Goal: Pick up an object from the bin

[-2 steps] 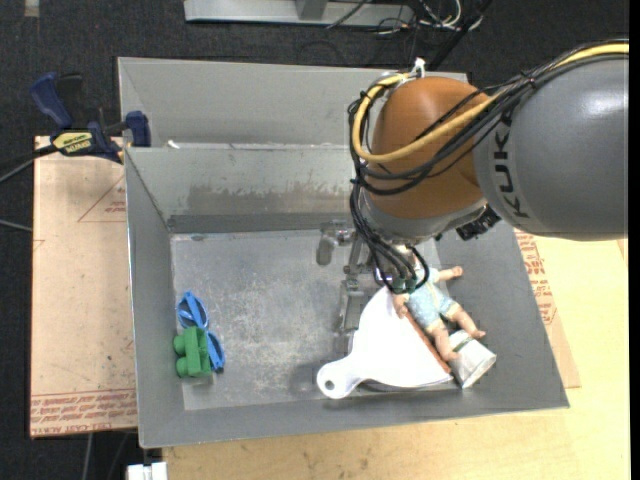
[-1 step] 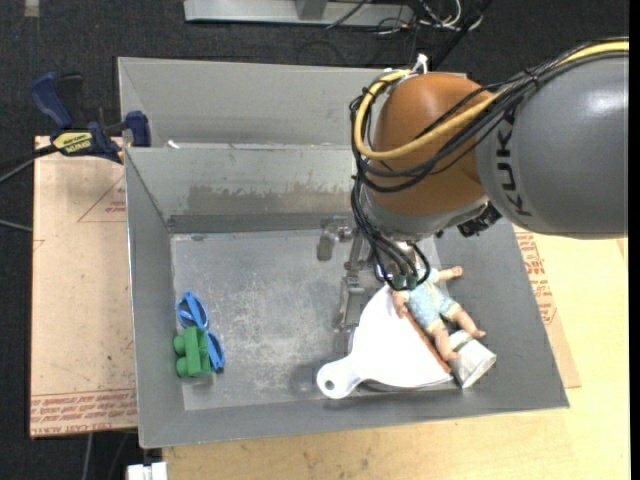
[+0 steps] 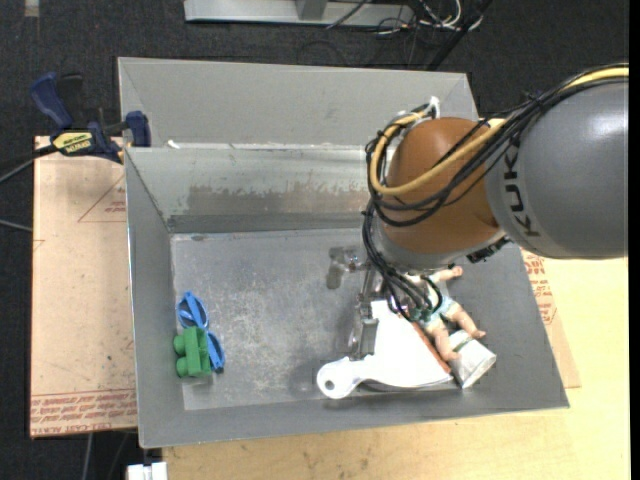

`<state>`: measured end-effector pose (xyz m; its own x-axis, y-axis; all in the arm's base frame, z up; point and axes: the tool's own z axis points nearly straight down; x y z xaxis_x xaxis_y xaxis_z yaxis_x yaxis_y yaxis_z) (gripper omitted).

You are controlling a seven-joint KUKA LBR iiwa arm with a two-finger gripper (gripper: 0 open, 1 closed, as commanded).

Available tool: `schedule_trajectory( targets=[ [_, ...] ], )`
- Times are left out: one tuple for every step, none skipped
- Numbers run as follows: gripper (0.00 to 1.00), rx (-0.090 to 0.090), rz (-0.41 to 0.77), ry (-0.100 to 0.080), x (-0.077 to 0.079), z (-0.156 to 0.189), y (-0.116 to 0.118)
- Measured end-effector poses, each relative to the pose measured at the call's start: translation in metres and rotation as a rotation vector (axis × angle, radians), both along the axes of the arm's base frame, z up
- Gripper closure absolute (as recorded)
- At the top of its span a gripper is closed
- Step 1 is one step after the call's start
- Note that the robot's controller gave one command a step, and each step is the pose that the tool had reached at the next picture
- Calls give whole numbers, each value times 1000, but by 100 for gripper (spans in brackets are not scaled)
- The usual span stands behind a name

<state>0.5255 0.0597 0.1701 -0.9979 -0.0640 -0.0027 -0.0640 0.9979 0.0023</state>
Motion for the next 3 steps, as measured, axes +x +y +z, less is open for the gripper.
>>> schedule_trajectory(
  targets=[
    [0,-2,188,0,-6,-54,5],
    [0,3,271,-4,-19,-81,-7],
    [100,-2,552,-18,-23,-96,-27]
  ],
)
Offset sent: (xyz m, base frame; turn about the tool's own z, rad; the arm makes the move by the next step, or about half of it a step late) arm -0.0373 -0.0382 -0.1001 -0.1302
